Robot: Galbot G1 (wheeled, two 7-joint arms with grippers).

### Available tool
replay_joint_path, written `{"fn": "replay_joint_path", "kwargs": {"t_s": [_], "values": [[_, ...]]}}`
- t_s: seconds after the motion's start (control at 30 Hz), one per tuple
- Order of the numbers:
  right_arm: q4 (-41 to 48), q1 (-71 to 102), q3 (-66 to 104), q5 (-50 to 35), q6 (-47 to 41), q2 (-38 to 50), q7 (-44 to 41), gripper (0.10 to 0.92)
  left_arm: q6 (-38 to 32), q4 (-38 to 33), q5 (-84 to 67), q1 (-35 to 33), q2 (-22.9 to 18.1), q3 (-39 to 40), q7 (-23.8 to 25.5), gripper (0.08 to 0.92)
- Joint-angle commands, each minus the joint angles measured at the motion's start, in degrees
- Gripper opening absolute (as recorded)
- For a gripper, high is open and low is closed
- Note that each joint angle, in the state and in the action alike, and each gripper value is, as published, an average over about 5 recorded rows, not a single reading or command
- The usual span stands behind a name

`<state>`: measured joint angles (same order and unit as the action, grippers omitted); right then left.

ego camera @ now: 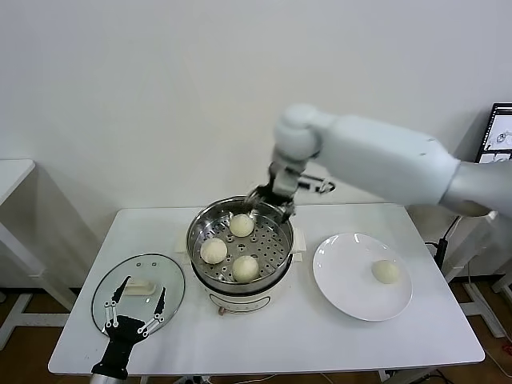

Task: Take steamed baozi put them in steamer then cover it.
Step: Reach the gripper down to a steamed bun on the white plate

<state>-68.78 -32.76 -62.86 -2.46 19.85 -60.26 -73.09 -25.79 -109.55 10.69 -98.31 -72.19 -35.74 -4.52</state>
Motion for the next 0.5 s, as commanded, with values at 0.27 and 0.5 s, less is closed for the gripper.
{"fn": "replay_joint_path", "kwargs": {"t_s": [0.27,0.5], "values": [[18.07,10.54,-3.38,-11.73,-22.7,16.9,0.05,0.823,0.47,-0.25,0.02,0.11,0.0,0.0,-0.01,0.823],[17.45,16.66,-3.74,-8.65,-22.42,18.12,2.5,0.823,0.54,-0.37,0.06,-0.19,-0.09,-0.31,-0.02,0.823]]}}
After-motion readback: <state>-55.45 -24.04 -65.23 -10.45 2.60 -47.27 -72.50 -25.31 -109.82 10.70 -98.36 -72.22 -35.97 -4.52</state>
